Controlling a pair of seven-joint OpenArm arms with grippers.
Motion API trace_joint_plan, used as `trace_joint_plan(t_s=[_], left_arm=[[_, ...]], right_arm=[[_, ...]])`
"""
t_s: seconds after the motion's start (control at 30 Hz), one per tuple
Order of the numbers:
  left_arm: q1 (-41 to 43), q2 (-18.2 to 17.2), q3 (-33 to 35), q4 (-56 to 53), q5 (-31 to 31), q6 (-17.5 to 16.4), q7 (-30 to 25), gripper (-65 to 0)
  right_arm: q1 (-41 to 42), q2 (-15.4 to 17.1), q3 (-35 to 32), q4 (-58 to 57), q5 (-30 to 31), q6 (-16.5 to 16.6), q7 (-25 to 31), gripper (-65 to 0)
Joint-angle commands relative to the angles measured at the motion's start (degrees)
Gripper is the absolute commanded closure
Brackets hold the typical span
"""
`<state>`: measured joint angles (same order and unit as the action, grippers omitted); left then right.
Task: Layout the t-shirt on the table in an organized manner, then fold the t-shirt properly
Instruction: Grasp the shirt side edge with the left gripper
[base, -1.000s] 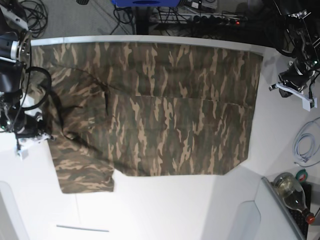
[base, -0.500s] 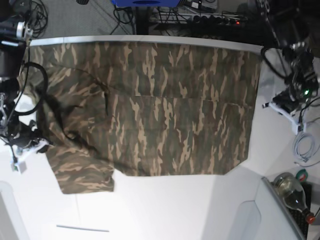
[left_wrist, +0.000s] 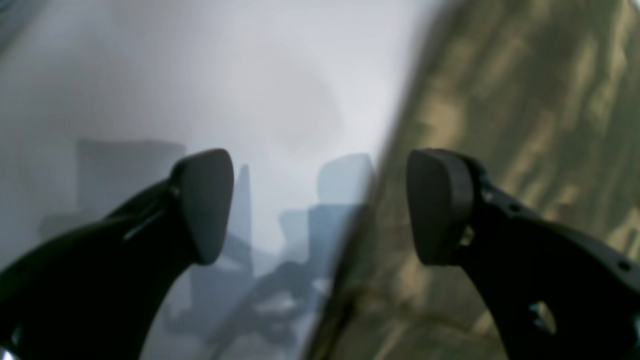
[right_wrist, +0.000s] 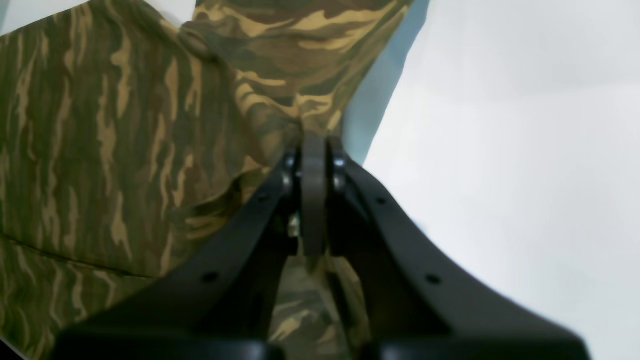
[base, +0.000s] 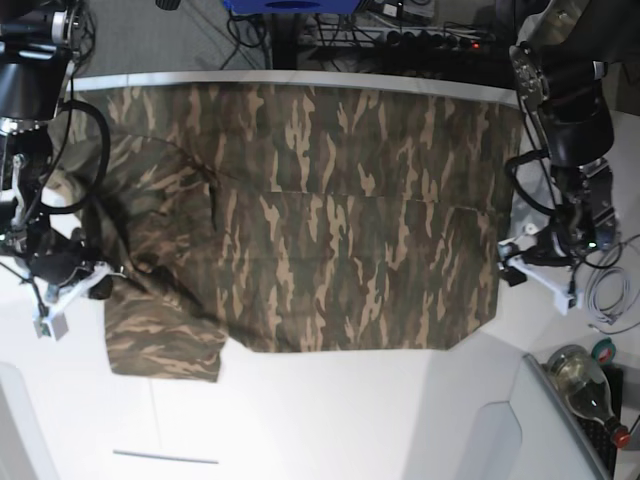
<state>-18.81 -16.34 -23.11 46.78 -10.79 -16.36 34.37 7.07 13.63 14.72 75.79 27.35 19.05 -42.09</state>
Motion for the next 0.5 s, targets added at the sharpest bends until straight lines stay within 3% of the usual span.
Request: trace_joint_plan(t_s=[0.0,0.23,0.3,0.43,0.47], left_arm=[[-1.10,-1.20,0.74,-1.11,-0.25,-0.04,-2.50,-47.9],[-2.16,-1.11,3.03,-11.49,-0.25,-0.04,-9.53,-37.4],[-1.81,-0.59,2.94,-11.22,-0.25,-0.04,-9.62,-29.1],[-0.84,0.38,2.94,-7.44,-0.25,-0.04,-9.27,0.0],[-0.40,0.47,2.94,-6.57,-0.25,-0.04,-9.27,0.0]], right_arm=[[1.24,0.75,0.18,1.18,0.65,0.25,1.16,0.0],[1.24,0.83,0.44,0.83,0.56,0.42,1.16,0.0],[1.24,0.83,0.27,0.83,0.56,0.51,1.16,0.0],[1.24,0.83,0.18,0.74,0.47,0.51,1.16,0.0],[1.24,0.75,0.18,0.74,0.47,0.51,1.16,0.0]])
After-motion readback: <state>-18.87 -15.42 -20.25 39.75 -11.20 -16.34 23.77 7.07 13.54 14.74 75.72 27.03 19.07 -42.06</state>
